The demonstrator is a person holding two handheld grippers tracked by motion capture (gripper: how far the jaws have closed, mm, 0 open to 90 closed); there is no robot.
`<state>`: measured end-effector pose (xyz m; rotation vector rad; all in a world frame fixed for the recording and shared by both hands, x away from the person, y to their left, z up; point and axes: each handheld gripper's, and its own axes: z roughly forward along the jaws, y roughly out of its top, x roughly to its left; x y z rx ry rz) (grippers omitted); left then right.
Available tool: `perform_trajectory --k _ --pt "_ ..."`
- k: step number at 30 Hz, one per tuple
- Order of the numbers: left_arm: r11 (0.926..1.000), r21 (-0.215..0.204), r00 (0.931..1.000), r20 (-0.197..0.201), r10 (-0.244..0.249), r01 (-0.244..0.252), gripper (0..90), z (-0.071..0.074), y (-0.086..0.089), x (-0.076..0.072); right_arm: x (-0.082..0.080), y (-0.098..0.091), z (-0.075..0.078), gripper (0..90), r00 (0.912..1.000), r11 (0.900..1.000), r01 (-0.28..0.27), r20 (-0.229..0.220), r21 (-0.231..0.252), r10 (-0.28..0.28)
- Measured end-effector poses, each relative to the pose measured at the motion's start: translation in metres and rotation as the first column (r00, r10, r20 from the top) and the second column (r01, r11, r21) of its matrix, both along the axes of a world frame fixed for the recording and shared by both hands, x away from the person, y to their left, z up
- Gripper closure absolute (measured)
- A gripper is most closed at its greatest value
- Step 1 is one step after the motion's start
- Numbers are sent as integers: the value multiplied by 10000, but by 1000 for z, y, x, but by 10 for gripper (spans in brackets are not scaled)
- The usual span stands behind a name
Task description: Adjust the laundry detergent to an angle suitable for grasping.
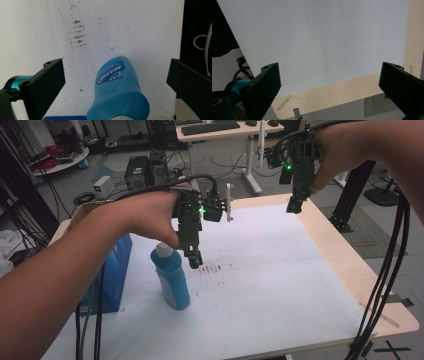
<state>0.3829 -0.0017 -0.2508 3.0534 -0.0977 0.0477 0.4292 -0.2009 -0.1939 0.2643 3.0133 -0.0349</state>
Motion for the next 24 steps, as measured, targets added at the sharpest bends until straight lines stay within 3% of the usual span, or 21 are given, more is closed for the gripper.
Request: perform_trajectory --k 24 --pt "9996 85 9996 42 279 -280 17 -2 2 -1 0 6 -6 30 9995 9996 -281 154 -52 282"
